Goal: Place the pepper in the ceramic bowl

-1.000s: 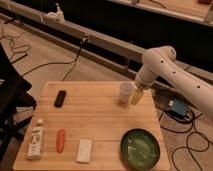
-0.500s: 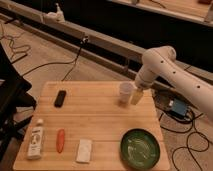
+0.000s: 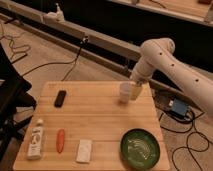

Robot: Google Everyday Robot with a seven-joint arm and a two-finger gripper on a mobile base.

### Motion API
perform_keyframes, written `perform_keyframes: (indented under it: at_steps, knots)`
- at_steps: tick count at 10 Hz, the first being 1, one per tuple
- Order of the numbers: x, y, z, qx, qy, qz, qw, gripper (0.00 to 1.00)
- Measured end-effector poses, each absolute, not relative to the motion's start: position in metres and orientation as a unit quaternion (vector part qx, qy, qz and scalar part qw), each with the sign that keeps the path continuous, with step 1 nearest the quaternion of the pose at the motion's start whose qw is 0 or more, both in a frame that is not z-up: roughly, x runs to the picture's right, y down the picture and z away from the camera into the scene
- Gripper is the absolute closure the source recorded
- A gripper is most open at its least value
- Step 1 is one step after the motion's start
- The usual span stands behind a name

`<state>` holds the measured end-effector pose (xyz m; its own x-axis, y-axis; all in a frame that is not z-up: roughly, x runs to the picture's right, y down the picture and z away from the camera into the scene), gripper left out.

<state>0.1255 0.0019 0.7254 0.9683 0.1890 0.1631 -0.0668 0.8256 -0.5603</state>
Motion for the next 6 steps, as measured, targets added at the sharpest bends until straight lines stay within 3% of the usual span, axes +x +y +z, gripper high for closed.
perform_keyframes:
  at_steps: [4, 6]
  knots:
    - [0.010, 0.037, 0.703, -0.296, -0.212, -0.077, 0.928, 0.20]
    - [-0.047, 0.087, 0.683, -0.315, -0.265, -0.164, 0.896, 0.20]
